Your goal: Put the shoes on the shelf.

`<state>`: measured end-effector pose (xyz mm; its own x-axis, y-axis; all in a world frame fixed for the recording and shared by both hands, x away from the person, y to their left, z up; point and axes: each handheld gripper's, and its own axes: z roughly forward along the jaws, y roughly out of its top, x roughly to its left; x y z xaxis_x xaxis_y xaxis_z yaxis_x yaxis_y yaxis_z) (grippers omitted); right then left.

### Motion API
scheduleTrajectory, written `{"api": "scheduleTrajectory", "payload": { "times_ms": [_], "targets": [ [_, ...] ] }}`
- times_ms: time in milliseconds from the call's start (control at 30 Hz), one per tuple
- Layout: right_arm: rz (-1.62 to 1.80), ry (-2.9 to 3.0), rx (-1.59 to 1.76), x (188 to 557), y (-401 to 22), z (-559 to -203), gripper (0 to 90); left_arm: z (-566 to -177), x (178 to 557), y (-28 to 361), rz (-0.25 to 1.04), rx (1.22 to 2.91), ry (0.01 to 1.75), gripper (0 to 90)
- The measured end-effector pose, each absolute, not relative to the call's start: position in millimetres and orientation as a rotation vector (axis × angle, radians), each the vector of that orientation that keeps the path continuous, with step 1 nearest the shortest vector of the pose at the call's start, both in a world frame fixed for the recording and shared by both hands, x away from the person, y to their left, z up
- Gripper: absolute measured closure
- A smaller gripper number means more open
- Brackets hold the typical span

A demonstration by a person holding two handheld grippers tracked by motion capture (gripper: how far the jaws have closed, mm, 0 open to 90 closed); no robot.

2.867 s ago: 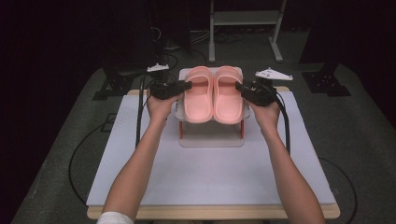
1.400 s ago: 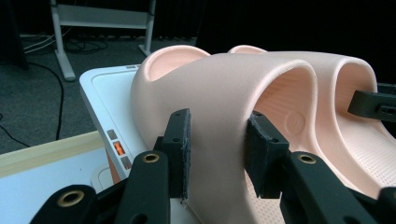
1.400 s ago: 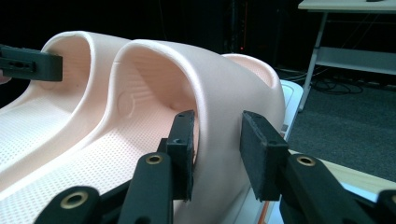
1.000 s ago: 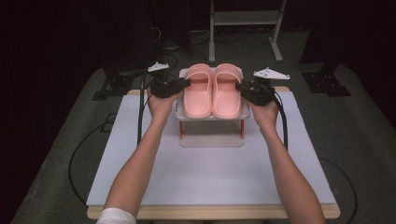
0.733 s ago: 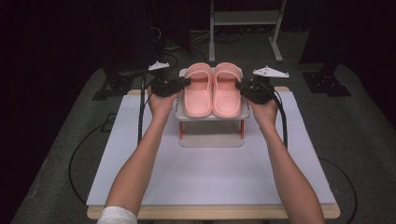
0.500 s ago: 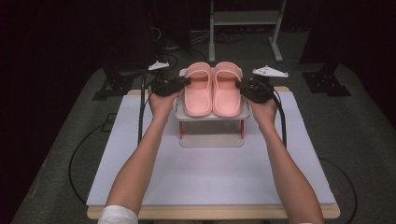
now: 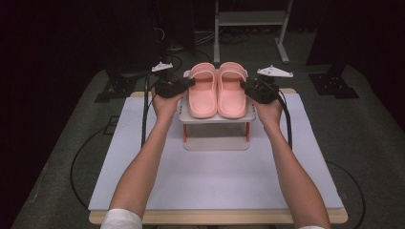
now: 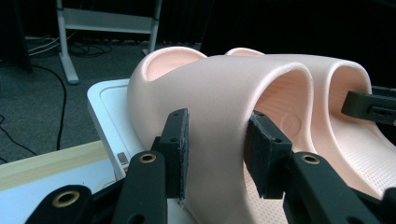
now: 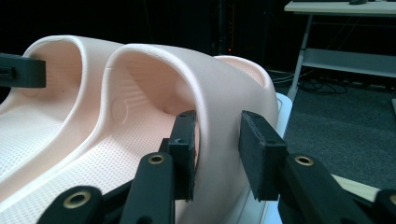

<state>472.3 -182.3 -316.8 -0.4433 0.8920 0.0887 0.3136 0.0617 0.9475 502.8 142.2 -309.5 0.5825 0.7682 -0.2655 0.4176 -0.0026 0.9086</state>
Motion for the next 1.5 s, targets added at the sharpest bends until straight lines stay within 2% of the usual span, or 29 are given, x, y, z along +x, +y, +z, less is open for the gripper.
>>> {"api": "scheduleTrajectory", "payload": {
  "times_ms": [833, 1500],
  "targets": [
    [1.392, 1.808, 1.205, 473.4, -183.4, -317.4, 65.8, -308.3, 500.4, 142.7, 0.381, 1.64, 1.006, 59.4],
    [1.397, 1.818, 1.202, 463.8, -187.3, -318.9, 55.9, -309.8, 487.3, 151.0, 0.389, 1.633, 0.999, 53.8]
  ]
}}
